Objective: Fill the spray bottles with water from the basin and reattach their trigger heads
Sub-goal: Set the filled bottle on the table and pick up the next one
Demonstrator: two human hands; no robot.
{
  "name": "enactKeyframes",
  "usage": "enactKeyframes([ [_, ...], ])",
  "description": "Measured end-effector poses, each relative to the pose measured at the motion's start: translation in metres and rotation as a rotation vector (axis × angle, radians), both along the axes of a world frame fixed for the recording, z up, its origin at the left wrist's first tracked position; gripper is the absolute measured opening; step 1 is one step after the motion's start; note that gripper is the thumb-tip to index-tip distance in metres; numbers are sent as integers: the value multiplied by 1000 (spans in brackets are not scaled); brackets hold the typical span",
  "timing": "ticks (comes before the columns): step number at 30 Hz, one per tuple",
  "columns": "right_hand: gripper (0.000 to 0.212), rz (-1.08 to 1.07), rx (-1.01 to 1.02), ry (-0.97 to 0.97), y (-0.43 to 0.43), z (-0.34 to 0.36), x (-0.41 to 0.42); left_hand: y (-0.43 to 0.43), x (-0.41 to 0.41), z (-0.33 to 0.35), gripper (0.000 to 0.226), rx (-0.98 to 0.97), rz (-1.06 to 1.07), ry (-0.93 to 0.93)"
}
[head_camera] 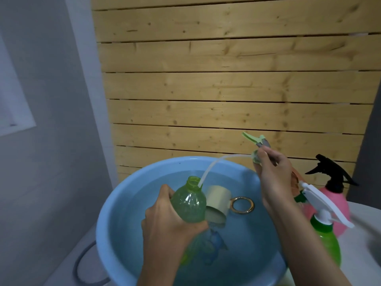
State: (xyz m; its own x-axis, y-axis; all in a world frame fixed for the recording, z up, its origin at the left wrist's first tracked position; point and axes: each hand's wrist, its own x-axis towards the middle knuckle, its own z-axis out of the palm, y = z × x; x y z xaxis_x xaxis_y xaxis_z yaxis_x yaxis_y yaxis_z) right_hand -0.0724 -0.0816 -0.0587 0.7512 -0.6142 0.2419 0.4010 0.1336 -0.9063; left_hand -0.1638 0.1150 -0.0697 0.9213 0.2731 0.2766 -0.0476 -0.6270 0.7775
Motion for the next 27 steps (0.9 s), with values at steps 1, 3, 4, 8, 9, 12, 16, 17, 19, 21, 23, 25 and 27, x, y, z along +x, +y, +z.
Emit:
enactKeyframes([
  [1,6,-25,-19,-2,1,0,0,4,1,-1,63,21,9,-1],
  [3,11,-65,-63,-5,2,-1,-1,11,2,-1,63,59,26,7],
  [4,19,-82,-79,-8,2,-1,-2,14,2,-1,64,75,34,16],
  [8,24,-143,-121,-21,8,6,-7,24,4,-1,66,89,43,46],
  [9,17,-158,-144,-24,12,10,-10,26,4,-1,66,88,40,50],
  [12,10,-212,-203,-44,18,17,-16,29,5,-3,66,87,34,52],
  [16,11,-265,-255,-101,26,21,-22,29,5,-4,66,67,21,47],
  [17,11,-271,-264,-123,28,22,-23,28,5,-4,66,68,19,47],
  [19,11,-262,-284,-174,30,22,-24,27,5,-5,64,75,20,45],
  [21,12,-186,-286,-203,32,22,-24,26,5,-5,64,71,22,39],
  [23,16,-67,-291,-233,35,23,-26,24,5,-4,64,60,23,33],
  [25,18,57,-289,-273,40,23,-31,22,4,-3,64,64,25,25],
  [27,18,156,-303,-305,47,22,-37,20,4,-1,65,65,28,17],
])
